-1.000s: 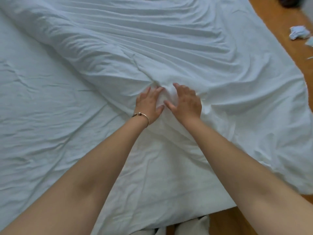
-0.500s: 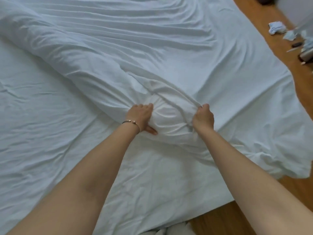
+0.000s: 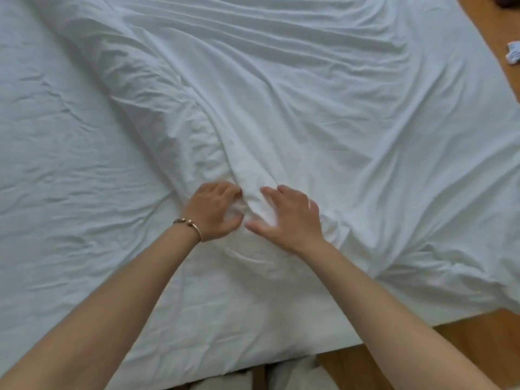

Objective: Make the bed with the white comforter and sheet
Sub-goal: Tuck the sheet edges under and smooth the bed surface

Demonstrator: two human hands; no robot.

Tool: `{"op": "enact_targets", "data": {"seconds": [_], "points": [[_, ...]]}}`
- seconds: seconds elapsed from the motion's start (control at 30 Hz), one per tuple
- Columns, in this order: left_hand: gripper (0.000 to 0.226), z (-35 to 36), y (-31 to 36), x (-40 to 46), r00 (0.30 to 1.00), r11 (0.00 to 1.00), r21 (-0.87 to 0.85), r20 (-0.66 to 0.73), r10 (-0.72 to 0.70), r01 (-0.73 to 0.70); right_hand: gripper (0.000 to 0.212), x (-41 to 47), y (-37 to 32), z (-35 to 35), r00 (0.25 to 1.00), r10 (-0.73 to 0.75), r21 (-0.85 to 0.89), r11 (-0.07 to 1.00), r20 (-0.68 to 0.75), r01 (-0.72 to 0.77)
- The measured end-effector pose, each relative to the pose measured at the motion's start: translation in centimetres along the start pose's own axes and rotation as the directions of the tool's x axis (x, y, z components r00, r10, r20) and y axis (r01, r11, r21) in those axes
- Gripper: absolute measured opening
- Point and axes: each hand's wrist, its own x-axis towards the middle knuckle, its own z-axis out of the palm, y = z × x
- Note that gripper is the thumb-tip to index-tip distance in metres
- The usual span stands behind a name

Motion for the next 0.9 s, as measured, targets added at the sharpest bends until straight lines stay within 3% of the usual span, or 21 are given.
{"op": "enact_targets", "data": {"seconds": [0.07, 0.2, 0.3, 0.37, 0.43, 0.7, 0.83, 0.9], "points": [[0.071, 0.0, -0.3, 1.4, 0.997, 1.0, 0.001, 0.076, 0.03, -0.03, 0.063, 0.1, -1.2, 1.1, 0.997, 0.078, -0.048, 0.996, -0.007, -0.078], [0.098, -0.5, -1.2, 2.9, 0.917, 0.981, 0.188, 0.398, -0.027, -0.052, 0.031, -0.3, -2.8, 2.5, 0.953, 0.195, -0.011, 0.979, -0.233, -0.203], [0.103, -0.3, -1.8, 3.8, 0.871, 0.947, 0.256, 0.488, 0.048, -0.196, 0.033, -0.7, -4.7, 3.7, 0.931, 0.219, -0.078, 0.965, -0.291, -0.251], [0.1, -0.3, -1.9, 3.8, 0.857, 0.943, 0.194, 0.495, 0.144, -0.27, 0.037, -0.6, -5.4, 4.0, 0.924, 0.256, -0.111, 0.948, -0.286, -0.297], [0.091, -0.3, -1.4, 3.1, 0.862, 0.959, 0.122, 0.478, 0.171, -0.257, 0.035, -0.7, -5.8, 4.0, 0.923, 0.271, -0.142, 0.938, -0.273, -0.317], [0.062, 0.0, -2.0, -4.2, 0.914, 0.998, 0.052, 0.402, -0.044, 0.025, 0.02, -4.1, -1.3, 4.6, 0.814, 0.521, 0.253, 0.849, -0.256, -0.464], [0.096, 0.1, -3.5, -13.0, 0.952, 0.993, 0.111, 0.294, -0.08, 0.049, 0.019, -6.5, 2.0, 5.5, 0.853, 0.499, 0.179, 0.863, -0.153, -0.472], [0.105, -0.2, -3.9, -16.1, 0.917, 0.983, 0.14, 0.365, -0.161, 0.117, 0.017, -7.0, 1.5, 6.5, 0.898, 0.439, 0.056, 0.897, -0.02, -0.438]]}}
